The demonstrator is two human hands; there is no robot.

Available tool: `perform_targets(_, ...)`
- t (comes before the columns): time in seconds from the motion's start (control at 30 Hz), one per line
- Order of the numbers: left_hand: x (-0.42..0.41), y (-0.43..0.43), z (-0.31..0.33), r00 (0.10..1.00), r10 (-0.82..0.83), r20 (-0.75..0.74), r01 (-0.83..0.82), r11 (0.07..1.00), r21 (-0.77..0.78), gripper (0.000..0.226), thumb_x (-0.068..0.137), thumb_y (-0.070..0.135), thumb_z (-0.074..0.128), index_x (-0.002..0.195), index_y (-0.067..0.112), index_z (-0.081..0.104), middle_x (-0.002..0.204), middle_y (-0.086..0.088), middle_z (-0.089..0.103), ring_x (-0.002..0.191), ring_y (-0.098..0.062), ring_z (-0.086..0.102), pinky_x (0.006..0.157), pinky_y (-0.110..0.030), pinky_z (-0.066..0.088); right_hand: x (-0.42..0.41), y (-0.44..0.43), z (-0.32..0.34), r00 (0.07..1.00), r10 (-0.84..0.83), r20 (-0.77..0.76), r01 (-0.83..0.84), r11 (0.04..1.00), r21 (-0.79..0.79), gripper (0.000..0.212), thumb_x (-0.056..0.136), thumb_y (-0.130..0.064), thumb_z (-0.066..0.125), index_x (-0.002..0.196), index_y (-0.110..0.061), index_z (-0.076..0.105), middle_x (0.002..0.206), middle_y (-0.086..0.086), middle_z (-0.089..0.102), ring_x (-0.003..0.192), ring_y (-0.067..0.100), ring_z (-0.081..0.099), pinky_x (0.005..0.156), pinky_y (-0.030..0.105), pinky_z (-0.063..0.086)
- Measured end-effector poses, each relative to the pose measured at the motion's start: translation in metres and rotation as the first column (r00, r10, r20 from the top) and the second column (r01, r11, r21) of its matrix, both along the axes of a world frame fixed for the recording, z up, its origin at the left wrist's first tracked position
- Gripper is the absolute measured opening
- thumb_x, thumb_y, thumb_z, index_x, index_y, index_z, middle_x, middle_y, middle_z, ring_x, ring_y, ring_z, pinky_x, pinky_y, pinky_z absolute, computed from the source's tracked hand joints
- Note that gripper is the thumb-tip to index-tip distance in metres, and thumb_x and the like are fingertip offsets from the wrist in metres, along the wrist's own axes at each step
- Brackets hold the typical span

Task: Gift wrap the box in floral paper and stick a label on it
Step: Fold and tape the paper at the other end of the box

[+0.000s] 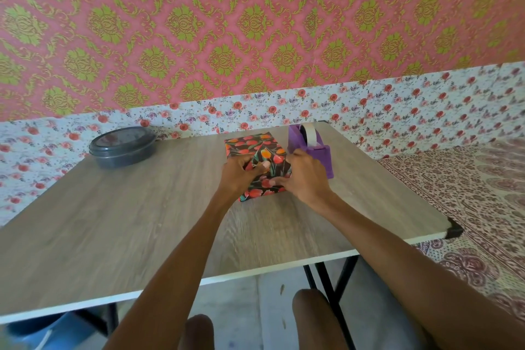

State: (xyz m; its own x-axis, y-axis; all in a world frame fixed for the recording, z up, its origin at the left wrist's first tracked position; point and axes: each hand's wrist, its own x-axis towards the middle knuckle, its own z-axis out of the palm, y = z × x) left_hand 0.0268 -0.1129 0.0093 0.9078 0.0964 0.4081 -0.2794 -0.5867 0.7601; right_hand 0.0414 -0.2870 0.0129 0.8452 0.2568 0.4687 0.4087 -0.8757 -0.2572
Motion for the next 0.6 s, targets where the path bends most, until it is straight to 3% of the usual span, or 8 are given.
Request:
perform_targets(0.13,0.001,0.001,-0.002,1.000,-0.001,0.003,0.001,1.000,-0.022,0.031,0.086,0.035,0.072,0.062,0.025,0.055,0.054,0.014,0.053,0.045,0.000,0.048,0.046,-0.006,0.033,0.006,-0.003,0.002,0.998,0.059,0.010,-0.059,0.998,0.022,0.053,0.069,-0.055,0.077,0.091,-0.007,0.069,0.082,-0.003,0.053,0.076,0.021,0.060,0.061,0.031,0.042)
perform_targets(0.2,0.002,0.002,-0.004,1.000,0.001,0.009,-0.001,1.000,-0.030,0.037,0.085,0.039,0.073,0.059,0.022,0.052,0.053,0.009,0.051,0.047,-0.007,0.044,0.045,-0.010,0.032,0.011,-0.009,0.003,0.995,0.102,-0.002,-0.101,0.993,0.060,0.042,0.073,-0.045,0.079,0.083,-0.005,0.068,0.078,-0.004,0.050,0.071,0.019,0.056,0.060,0.029,0.038)
perform_targets(0.33,-0.002,0.002,-0.001,1.000,-0.009,-0.002,0.009,0.999,-0.053,0.023,0.085,0.040,0.072,0.067,0.032,0.062,0.061,0.016,0.064,0.056,-0.001,0.060,0.052,-0.010,0.042,0.014,-0.012,0.006,0.989,0.143,-0.023,-0.143,0.989,0.028,0.029,0.080,-0.027,0.079,0.095,-0.004,0.071,0.087,-0.001,0.053,0.081,0.020,0.059,0.063,0.025,0.035)
perform_targets(0.4,-0.003,0.001,0.000,1.000,-0.008,-0.006,0.007,0.998,-0.063,0.023,0.085,0.039,0.073,0.066,0.032,0.062,0.059,0.018,0.062,0.055,0.004,0.059,0.051,-0.008,0.039,0.012,-0.016,0.005,0.987,0.153,-0.047,-0.149,0.986,0.078,0.038,0.074,-0.025,0.084,0.104,-0.006,0.070,0.093,-0.002,0.053,0.088,0.019,0.059,0.066,0.025,0.037)
perform_targets(0.5,-0.006,-0.002,0.003,1.000,0.004,-0.014,-0.005,0.998,-0.069,0.022,0.085,0.038,0.073,0.068,0.032,0.061,0.062,0.020,0.062,0.057,0.006,0.059,0.051,-0.005,0.039,0.009,-0.018,0.001,0.986,0.159,-0.056,-0.152,0.982,0.112,0.057,0.060,-0.039,0.090,0.102,-0.008,0.066,0.096,-0.003,0.051,0.087,0.015,0.053,0.070,0.029,0.044)
perform_targets(0.6,-0.008,-0.002,0.005,1.000,-0.011,-0.028,0.010,0.999,-0.051,0.022,0.086,0.037,0.073,0.069,0.032,0.060,0.062,0.021,0.060,0.054,0.007,0.058,0.050,-0.003,0.037,0.007,-0.012,0.000,0.990,0.143,-0.005,-0.143,0.989,0.033,0.055,0.067,-0.039,0.085,0.107,-0.006,0.065,0.099,-0.003,0.051,0.084,0.015,0.054,0.067,0.026,0.040)
